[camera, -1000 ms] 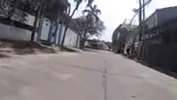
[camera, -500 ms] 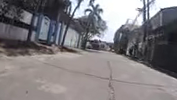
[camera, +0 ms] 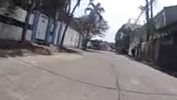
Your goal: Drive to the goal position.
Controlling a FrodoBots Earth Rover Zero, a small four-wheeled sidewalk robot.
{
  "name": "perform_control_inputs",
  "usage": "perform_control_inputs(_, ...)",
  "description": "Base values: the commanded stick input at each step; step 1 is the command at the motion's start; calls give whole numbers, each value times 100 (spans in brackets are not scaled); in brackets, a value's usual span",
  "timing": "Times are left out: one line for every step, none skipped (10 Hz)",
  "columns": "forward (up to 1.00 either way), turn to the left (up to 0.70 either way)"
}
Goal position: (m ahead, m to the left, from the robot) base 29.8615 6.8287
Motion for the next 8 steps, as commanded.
perform_control_inputs(97,0)
perform_control_inputs(97,0)
perform_control_inputs(97,0)
perform_control_inputs(97,0)
perform_control_inputs(97,0)
perform_control_inputs(97,-9)
perform_control_inputs(97,-30)
perform_control_inputs(97,-38)
